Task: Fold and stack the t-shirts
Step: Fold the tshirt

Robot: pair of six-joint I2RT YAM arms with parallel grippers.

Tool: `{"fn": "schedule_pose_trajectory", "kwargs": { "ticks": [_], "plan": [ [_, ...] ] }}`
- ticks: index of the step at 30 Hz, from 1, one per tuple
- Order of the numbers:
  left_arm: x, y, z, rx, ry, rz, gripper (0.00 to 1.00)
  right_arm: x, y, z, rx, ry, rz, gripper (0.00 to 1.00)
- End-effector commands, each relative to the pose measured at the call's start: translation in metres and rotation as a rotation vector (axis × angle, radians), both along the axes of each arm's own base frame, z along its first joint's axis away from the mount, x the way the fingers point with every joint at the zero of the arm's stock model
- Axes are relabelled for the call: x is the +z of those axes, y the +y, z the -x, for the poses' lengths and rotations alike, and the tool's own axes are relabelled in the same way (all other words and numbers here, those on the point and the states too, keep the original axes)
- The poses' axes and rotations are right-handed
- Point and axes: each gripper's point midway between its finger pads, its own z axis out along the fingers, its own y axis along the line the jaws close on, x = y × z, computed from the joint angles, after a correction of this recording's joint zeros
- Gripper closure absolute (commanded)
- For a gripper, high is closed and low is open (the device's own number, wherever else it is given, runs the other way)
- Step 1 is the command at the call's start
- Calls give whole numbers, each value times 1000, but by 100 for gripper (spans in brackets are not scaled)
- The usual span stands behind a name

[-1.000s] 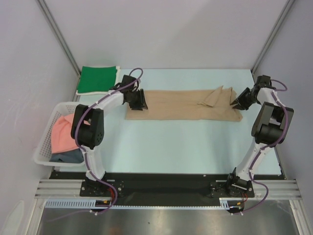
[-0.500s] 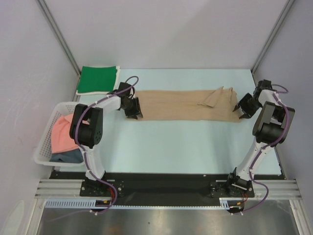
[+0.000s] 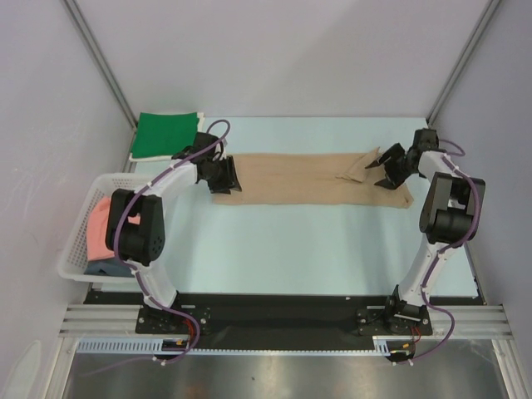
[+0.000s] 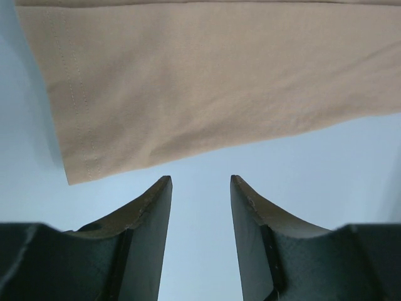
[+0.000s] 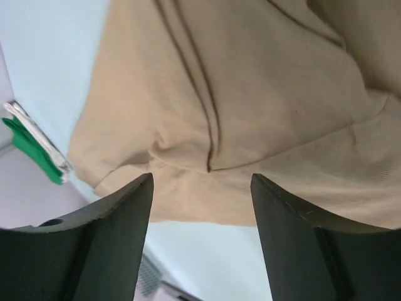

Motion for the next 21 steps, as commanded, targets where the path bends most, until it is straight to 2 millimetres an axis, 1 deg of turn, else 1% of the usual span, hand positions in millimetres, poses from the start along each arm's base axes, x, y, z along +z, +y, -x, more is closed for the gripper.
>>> {"fn": "schedule_pose_trajectory", "kwargs": {
  "ticks": [1,2,3,5,7,12,16,21],
  "plan": [
    [26,-7,-3,-46,-78,29,52,11,22,-10,-67,-54,-199,31],
    [28,-7,-4,-44,-82,29,52,11,24,-11,-93,-47,-238,33],
    [28,-8,-4,-46,-81,29,52,10,27,-13,-90,-63,-262,42],
    [29,-7,-5,-44,-82,30,52,4,31,-11,-109,-43,-293,51],
    [28,-8,-5,-48,-80,34,52,-1,36,-10,-105,-28,-304,54],
    [25,-9,-3,-48,-73,39,52,-13,42,0,-114,33,-289,54],
    [23,-10,-4,-50,-67,46,51,-19,43,6,-119,65,-262,55],
    [24,-11,-4,-53,-69,47,52,-23,42,14,-137,93,-245,55]
  ]
}}
